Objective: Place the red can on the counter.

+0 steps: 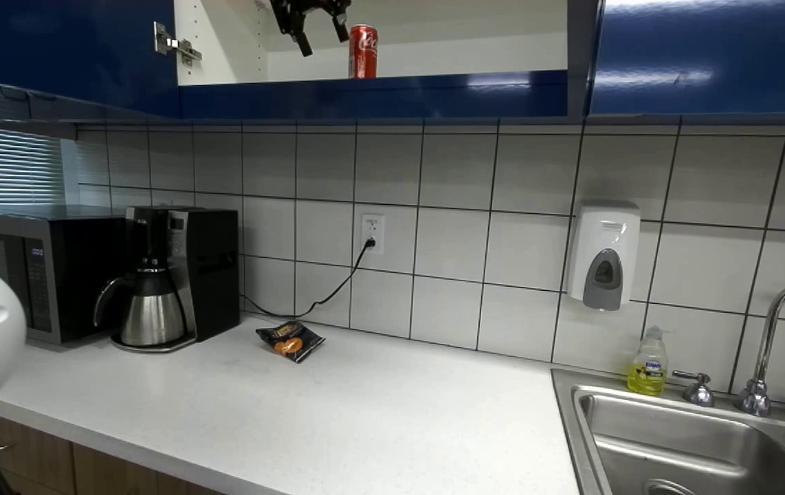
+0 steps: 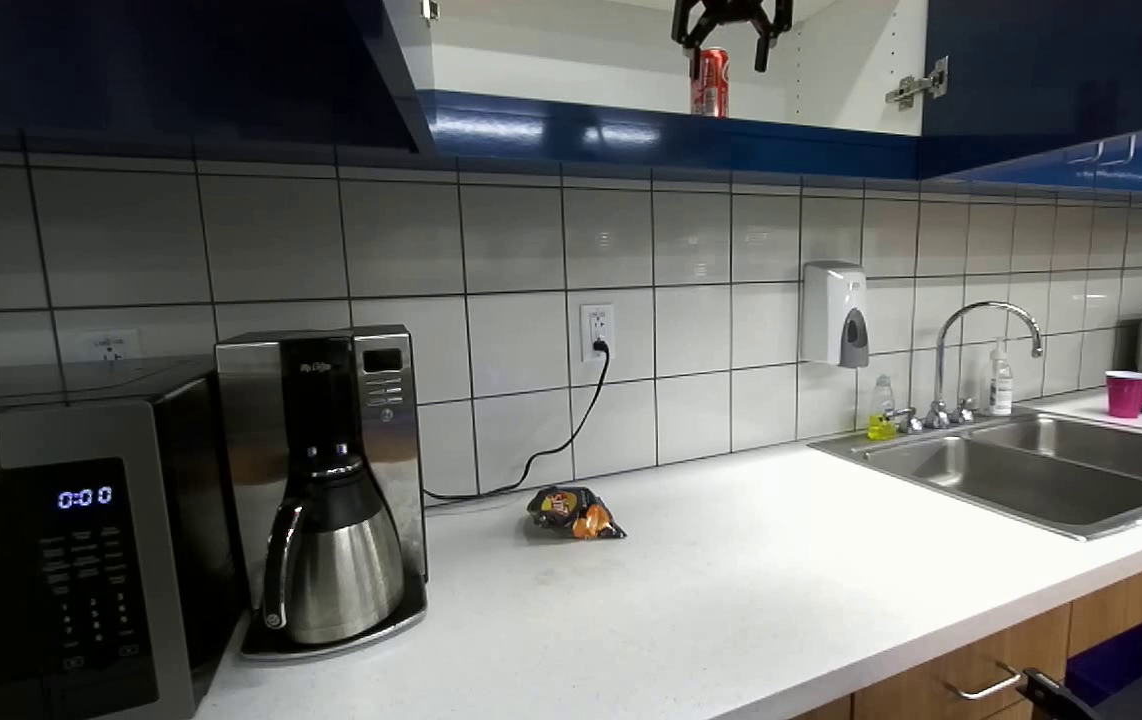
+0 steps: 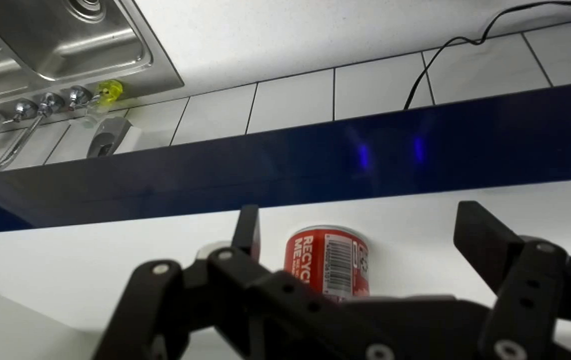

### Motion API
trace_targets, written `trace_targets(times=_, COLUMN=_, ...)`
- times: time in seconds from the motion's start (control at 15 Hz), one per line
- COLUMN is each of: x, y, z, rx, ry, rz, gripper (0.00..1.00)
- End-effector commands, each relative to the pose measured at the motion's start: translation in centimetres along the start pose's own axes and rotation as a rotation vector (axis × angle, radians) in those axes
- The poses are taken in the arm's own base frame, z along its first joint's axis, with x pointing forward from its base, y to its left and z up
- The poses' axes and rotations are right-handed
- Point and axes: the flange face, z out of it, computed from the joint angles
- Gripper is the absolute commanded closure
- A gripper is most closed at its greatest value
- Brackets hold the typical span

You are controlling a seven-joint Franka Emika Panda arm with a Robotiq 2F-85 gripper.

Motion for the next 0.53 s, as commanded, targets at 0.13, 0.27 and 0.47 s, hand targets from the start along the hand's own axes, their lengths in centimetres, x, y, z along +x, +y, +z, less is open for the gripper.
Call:
trace_targets(times=0.13, x=2.4, y=-0.4, z=0.2, rx=-0.031, ry=0.027, rz=0.029, gripper=0.00)
trace_targets(times=0.27, x=3.1, y=-0.3, z=0.7, rx=-0.035, ry=0.026, rz=0.037, gripper=0.00)
trace_targets(times=0.47, x=3.9, y=-0.2, z=1.4, rx=-0.033, ry=0.027, rz=0.053, gripper=0.00)
